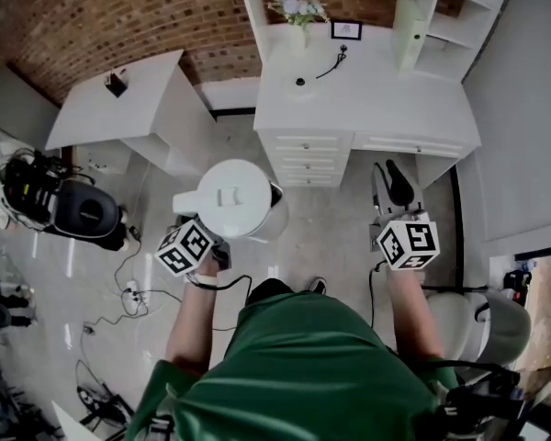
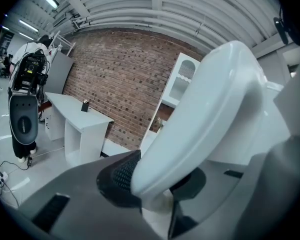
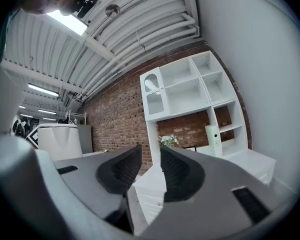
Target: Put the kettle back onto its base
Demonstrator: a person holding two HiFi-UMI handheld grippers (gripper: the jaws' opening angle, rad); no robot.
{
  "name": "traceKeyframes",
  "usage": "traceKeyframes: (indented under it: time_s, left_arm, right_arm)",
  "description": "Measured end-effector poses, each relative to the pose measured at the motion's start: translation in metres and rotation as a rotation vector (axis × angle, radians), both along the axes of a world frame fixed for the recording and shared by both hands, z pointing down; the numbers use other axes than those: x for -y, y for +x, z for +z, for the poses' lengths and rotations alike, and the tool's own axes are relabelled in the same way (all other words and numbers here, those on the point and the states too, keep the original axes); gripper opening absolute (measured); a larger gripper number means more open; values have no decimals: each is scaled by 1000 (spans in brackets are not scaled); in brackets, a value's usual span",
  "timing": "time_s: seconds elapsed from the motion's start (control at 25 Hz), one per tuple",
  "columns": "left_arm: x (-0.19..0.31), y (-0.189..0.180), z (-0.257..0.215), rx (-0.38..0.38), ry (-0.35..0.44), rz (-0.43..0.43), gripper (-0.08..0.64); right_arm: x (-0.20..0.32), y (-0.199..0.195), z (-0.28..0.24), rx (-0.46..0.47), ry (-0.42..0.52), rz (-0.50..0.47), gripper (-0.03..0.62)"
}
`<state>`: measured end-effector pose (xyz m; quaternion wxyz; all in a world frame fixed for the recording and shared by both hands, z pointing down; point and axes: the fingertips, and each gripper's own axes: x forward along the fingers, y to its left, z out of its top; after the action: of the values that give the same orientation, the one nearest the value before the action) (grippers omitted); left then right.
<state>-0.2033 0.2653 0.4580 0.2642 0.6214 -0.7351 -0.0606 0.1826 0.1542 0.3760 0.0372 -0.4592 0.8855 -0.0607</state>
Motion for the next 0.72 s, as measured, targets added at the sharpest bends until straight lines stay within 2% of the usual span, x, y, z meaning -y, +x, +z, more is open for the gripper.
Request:
traceKeyframes:
  time_s: [0.32,0.72]
  left_arm:
    - [34,9,0,4,-5,27,126]
    - [121,20,15,-27,-5,109,126]
  right_arm:
    - [16,17,0,2,0,30,129]
    - [61,36,10,-30,-28,125,121]
